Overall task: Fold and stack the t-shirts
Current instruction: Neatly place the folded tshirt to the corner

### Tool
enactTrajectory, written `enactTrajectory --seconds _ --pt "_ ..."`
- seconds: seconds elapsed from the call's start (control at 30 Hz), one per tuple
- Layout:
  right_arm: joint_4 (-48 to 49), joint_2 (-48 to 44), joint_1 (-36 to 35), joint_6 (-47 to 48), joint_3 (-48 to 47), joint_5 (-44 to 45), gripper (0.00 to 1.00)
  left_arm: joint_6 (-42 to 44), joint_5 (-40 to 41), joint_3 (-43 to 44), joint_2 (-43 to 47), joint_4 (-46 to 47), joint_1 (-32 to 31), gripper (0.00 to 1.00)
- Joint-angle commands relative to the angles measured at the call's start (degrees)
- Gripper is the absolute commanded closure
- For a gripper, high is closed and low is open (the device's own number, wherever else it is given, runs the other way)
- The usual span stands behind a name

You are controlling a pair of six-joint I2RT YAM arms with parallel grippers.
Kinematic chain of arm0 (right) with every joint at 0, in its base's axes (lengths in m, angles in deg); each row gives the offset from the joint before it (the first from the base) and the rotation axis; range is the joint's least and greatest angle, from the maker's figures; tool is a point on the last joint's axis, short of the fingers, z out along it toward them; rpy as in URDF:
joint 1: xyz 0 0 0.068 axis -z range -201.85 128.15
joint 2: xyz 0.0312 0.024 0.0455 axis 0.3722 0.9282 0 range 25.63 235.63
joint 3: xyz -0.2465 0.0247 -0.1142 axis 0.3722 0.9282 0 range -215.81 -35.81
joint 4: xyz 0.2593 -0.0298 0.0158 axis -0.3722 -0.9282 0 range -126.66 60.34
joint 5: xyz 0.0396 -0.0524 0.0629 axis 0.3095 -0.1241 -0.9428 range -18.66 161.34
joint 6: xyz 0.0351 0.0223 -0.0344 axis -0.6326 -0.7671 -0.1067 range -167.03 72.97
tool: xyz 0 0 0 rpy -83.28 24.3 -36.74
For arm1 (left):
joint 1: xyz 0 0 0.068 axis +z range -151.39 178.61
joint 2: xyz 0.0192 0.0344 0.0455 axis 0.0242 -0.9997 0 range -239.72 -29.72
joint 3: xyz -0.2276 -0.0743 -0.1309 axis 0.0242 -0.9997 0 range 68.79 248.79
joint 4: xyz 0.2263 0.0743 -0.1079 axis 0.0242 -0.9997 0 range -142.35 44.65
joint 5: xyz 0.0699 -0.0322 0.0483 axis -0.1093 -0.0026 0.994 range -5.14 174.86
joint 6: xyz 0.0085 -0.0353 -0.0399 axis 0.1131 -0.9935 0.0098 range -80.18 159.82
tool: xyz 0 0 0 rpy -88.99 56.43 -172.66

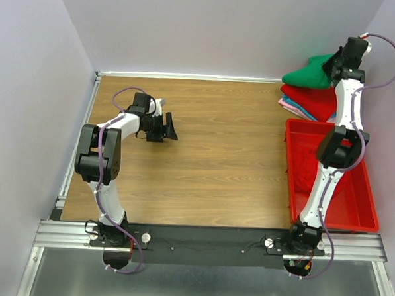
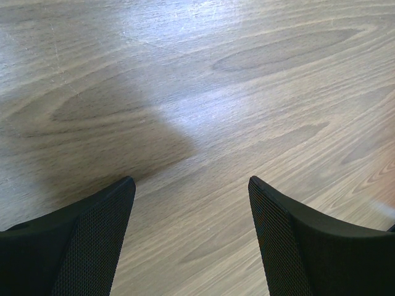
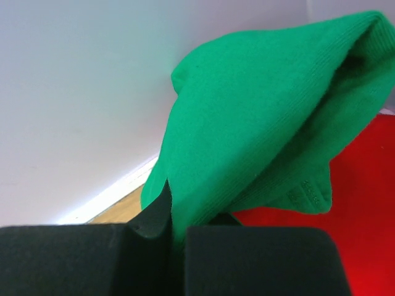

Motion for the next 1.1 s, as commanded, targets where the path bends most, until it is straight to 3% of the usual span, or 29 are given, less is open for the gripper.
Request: enactTrajectory --seconds 0.0,0.23,0.43,0.5,0.57,0.63,0.73,0.93,1.07 --pt "2.8 -4.23 0.17 1.36 2.49 -0.47 0.99 0.1 4.15 -3.36 -2.17 -6.99 0.37 0.16" --pt "2.8 -5.82 0.61 3.29 6.87 1.64 0.99 -0.16 4.85 -3.8 -0.76 -7.08 0.37 0.16" --pt "2.71 -8.71 0.61 6.45 12.23 10.68 0.98 -0.69 4.94 -4.59 0.38 -7.0 0.37 0.16" --pt "2.62 -9.42 0.61 7.24 13.56 15.78 0.94 -0.78 4.94 -4.77 0.73 -7.0 0.37 0.16" --pt "2.19 -10.39 0.61 8.21 15.66 21.2 0.63 -0.87 4.85 -4.59 1.0 -7.0 0.37 0.16" --pt "1.22 -11.79 0.61 8.39 17.16 25.09 0.23 -0.95 4.85 -4.42 1.61 -7.08 0.37 0.16" --pt "1.04 -13.72 0.61 8.74 20.85 30.02 0.04 -1.04 5.29 -3.8 3.19 -6.82 0.37 0.16" --pt "0.95 -19.61 0.61 10.15 28.05 34.34 0.0 -1.57 7.04 -3.54 7.85 -5.33 0.37 0.16" --pt "1.04 -25.41 0.43 10.59 33.77 30.67 0.0 -2.36 8.88 -4.33 11.45 -4.1 0.28 0.16"
